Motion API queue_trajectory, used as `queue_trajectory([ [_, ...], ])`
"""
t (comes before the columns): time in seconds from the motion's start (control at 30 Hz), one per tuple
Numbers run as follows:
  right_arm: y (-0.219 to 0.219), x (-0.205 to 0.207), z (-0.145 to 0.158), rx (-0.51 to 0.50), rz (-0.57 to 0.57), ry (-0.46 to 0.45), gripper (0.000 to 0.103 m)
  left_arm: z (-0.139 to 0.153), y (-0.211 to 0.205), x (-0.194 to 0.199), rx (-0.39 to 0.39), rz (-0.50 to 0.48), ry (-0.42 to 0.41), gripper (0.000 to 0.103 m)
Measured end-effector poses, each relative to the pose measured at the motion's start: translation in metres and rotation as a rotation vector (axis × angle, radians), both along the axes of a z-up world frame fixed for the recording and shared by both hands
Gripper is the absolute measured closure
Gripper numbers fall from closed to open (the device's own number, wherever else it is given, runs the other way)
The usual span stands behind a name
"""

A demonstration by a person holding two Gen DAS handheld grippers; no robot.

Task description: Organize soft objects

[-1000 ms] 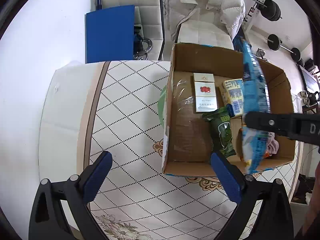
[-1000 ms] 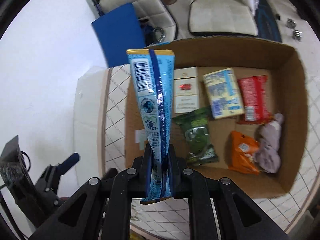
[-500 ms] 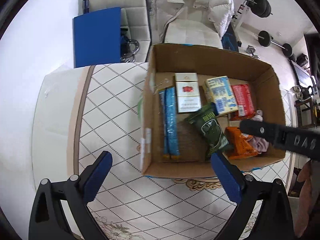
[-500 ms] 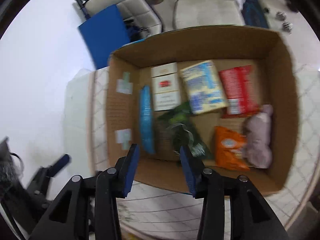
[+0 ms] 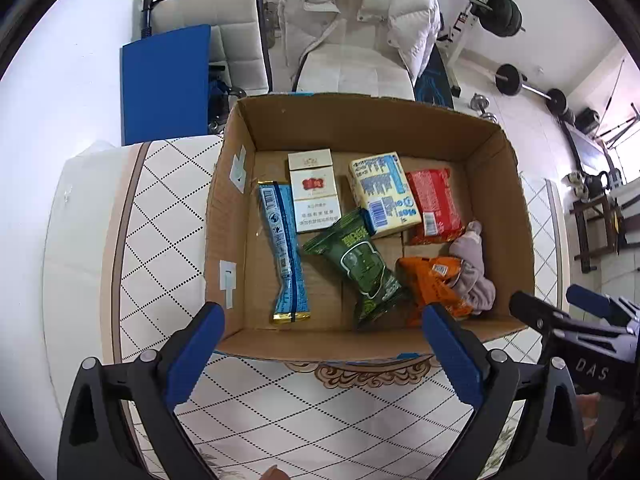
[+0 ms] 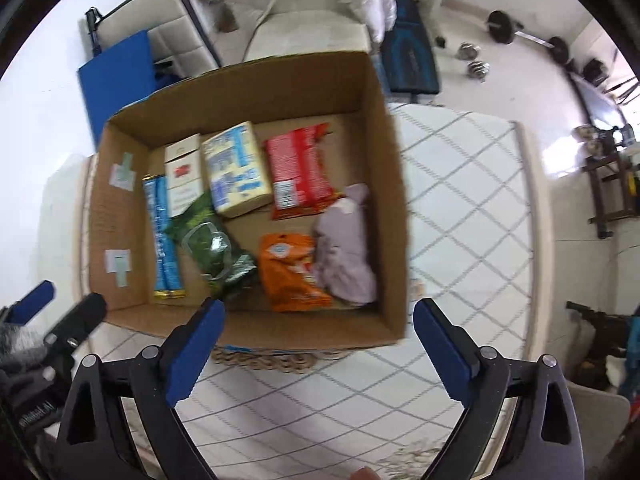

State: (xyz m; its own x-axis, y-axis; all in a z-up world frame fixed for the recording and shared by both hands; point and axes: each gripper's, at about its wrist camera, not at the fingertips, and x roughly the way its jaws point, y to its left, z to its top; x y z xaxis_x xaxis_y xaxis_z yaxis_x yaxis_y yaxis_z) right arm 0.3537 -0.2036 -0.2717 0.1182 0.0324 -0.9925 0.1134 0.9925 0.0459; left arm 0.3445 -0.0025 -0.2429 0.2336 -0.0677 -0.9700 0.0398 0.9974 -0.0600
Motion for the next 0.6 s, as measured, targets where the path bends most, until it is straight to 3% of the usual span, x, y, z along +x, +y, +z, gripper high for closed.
queue_trajectory([
  [0.33, -0.015, -0.028, 0.032, 0.003, -0.004, -0.052, 0.005, 0.04, -0.01, -0.022, 0.007, 0.026, -0.077, 0.002],
  [0.6, -0.023, -0.089, 0.115, 0.003, -0.001, -0.198, 0.005, 0.113, -0.017, -0.073, 0.02, 0.026, -0.207, 0.002],
])
